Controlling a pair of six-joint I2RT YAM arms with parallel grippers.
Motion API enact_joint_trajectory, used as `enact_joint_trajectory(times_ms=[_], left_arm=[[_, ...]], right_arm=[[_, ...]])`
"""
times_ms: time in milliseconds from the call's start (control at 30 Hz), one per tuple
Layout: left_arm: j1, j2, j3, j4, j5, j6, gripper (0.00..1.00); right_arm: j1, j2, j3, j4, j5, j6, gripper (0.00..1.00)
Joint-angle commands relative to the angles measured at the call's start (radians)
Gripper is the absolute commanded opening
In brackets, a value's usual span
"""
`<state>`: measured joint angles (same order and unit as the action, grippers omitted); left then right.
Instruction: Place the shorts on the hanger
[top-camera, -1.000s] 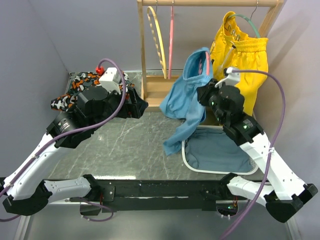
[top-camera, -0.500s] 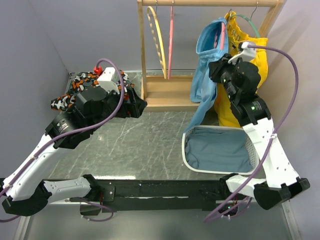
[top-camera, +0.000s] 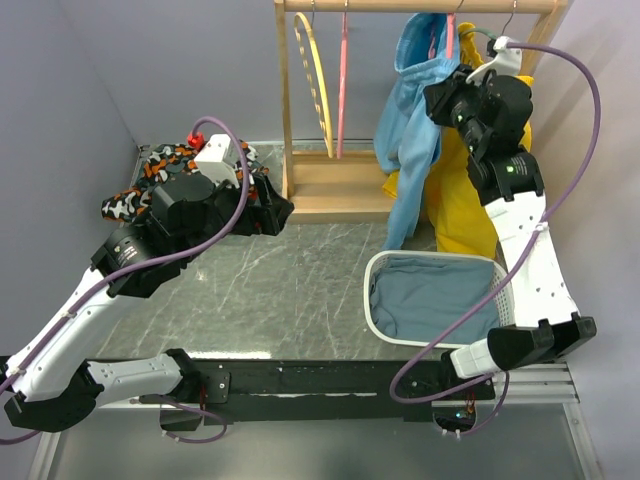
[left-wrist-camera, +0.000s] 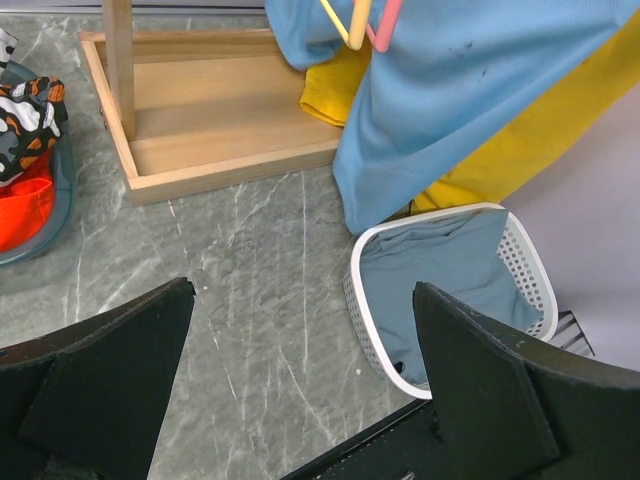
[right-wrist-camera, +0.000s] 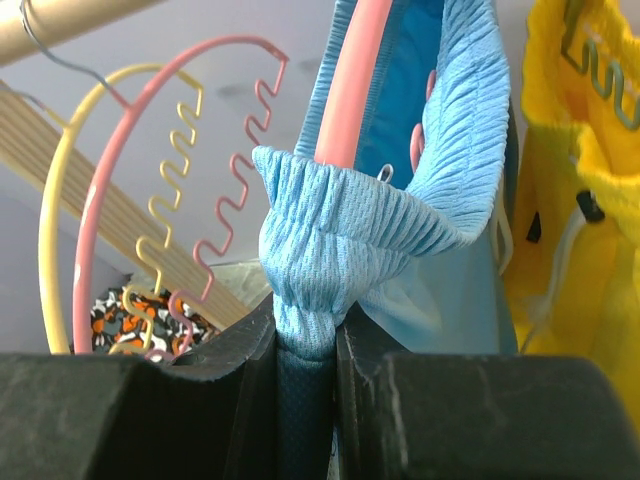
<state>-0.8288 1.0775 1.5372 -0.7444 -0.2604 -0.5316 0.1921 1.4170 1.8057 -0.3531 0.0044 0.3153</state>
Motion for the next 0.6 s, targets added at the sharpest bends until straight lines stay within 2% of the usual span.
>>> enact_joint_trajectory(times_ms=[0,133,467,500,533,567], left_arm=[[0.002,0.002,0.001,0.042,-0.025,0.024,0.96],[0.000,0.009,0.001,0.046,-0.023,0.016,0.96],[0.000,0.007,-0.051,0.073,-0.025,-0.011,0.96],[0.000,0.007,-0.055,0.073,-0.030,-0.019,0.96],[0.002,0.012,-0.058,0.073,-0.040,-0.022,0.96],[0.002,0.018,-0.063,0.068,-0.046,-0.025,0.96]], right_arm=[[-0.029,0.026,0.122,0.126,-0.061,-0.028,0.00],[-0.055,0.071,0.146,0.098,-0.095,-0.015,0.00],[-0.085,0.023,-0.011,0.141,-0.121,0.030,0.00],[-0.083,0.017,-0.012,0.132,-0.115,0.039,0.02],[-0.083,0.008,-0.014,0.114,-0.112,0.044,0.08],[-0.083,0.002,-0.013,0.102,-0.112,0.048,0.26]])
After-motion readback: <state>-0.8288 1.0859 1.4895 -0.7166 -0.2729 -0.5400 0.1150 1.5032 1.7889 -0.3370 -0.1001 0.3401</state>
